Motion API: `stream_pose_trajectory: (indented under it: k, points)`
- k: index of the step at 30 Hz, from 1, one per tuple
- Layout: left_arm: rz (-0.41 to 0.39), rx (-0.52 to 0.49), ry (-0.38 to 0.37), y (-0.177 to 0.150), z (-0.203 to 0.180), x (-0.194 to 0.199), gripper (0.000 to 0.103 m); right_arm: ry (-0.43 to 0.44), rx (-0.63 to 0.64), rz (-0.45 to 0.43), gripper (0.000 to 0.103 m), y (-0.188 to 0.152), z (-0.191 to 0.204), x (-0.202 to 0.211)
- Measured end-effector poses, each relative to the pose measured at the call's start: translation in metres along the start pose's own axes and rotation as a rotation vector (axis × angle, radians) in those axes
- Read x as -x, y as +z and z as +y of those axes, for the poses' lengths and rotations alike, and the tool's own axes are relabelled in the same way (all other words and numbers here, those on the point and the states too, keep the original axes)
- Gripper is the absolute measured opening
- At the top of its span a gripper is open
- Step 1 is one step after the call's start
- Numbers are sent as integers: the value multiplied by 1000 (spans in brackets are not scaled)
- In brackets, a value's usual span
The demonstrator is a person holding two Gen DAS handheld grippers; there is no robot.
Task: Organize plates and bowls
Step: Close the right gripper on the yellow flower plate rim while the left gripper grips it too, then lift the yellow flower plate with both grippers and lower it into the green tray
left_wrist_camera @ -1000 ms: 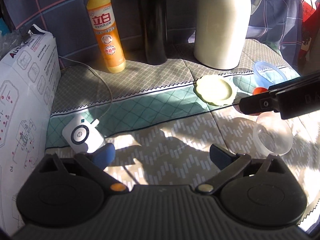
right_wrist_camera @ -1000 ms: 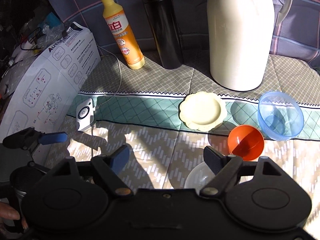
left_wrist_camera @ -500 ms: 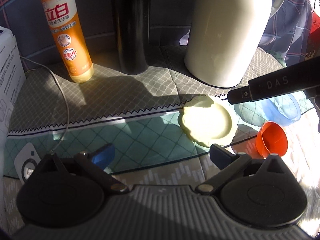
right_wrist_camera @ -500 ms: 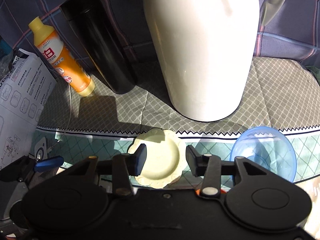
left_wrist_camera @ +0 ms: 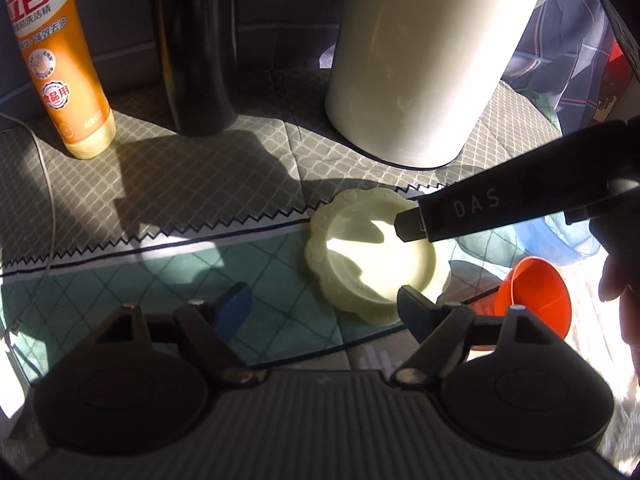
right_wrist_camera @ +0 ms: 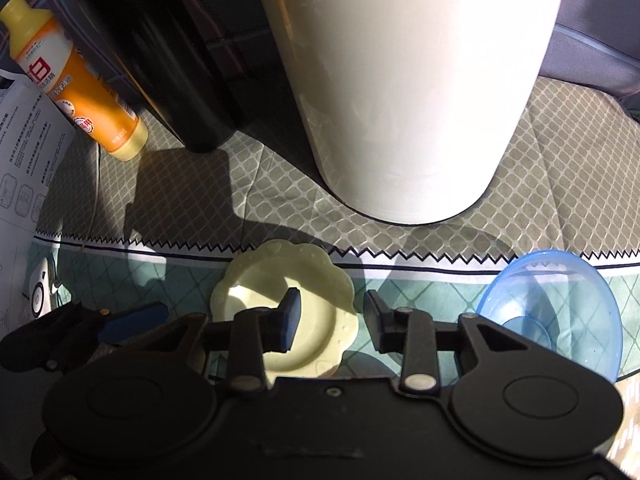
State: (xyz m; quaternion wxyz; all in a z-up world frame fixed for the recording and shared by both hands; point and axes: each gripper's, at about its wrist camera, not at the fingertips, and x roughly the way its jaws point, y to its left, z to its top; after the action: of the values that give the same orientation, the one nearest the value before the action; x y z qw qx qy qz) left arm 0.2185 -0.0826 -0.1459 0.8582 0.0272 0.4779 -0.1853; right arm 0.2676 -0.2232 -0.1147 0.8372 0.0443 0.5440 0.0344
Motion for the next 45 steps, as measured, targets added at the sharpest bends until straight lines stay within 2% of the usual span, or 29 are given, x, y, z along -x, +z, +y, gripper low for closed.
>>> stream_pose_trajectory:
  k: [2,4,6,7,8,9,11,14,23,26,30,38,45]
  points:
    - [-6,3,-5,0,0,-1,75,-2,-3,3,35,2,-1,-6]
    - [-11,4,-19,2,0,0,65,-1,-5,9,34,1,0,-10]
    - [-13,2,-27,1,1,2,49,8,0,10,28,0,3,-11]
    - [-15,3,-14,1,3,2,49,27,-1,14,25,-1,5,-12]
    - [-17,6,1,0,5,3,42,46,-9,25,21,-2,8,-12]
    - [-21,10,11,-1,8,4,32,53,-6,26,21,-3,11,-11]
    - [-21,35,9,-2,17,6,25,41,20,16,21,-7,17,-13]
    - [-10,58,2,-1,23,6,25,40,20,2,20,-7,20,-15]
    - [-24,-6,53,-3,9,5,34,28,15,-48,20,-13,19,-11]
    - [-33,-19,89,-4,4,7,27,-7,45,-58,21,-17,28,-10]
    - [-28,-21,108,-5,6,13,19,-16,17,-52,19,-22,32,-6]
    - [-38,-14,124,-11,14,40,17,27,-12,-52,19,-35,42,16]
    - [-54,5,105,-31,33,87,17,86,2,-54,19,-53,63,49]
